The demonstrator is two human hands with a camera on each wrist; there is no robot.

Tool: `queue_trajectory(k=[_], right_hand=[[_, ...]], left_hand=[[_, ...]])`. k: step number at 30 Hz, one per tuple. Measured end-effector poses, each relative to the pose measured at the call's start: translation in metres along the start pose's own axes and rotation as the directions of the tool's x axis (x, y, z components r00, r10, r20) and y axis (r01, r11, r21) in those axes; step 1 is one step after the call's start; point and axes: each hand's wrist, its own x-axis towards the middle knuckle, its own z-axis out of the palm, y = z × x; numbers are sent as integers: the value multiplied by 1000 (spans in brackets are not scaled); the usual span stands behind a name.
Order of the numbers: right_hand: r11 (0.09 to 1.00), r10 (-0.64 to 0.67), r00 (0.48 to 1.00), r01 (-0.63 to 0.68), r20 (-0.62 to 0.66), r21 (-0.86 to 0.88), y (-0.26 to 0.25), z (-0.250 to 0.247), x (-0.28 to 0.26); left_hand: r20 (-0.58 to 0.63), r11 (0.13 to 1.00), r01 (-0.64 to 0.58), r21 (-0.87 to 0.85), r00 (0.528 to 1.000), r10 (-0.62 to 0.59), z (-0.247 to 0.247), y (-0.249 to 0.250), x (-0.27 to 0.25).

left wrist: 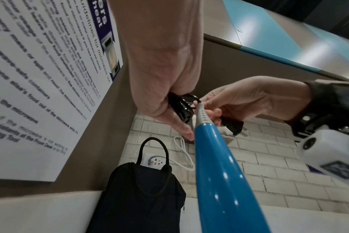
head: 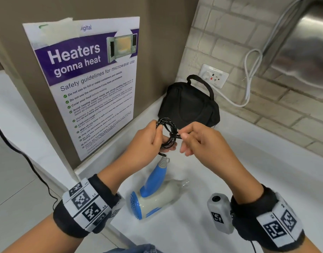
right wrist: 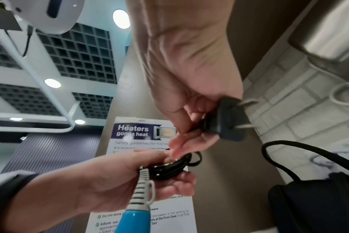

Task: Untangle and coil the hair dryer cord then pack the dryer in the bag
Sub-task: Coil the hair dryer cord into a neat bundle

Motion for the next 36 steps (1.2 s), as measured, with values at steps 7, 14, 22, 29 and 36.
queue_trajectory(k=[7, 14, 22, 29, 36], right_hand=[[999, -30, 991, 25, -133, -43, 1, 8, 5], [961, -177, 957, 119, -229, -248, 0, -3, 12], [939, -227, 950, 156, -214, -306, 25, -15, 1], [871, -238, 951, 119, -198, -476, 55, 2, 5], [844, -115, 987, 39, -109, -535, 77, 18, 31]], left_hand=[[50, 999, 21, -40, 999, -19, 1, 4, -1], [156, 998, 29, -62, 988, -19, 0, 3, -3], [152, 987, 55, -151, 988, -32, -7, 4, -3], [192, 973, 84, -216, 980, -42, -4, 13, -5], [208, 975, 114, -191, 975, -73, 2, 9, -6]])
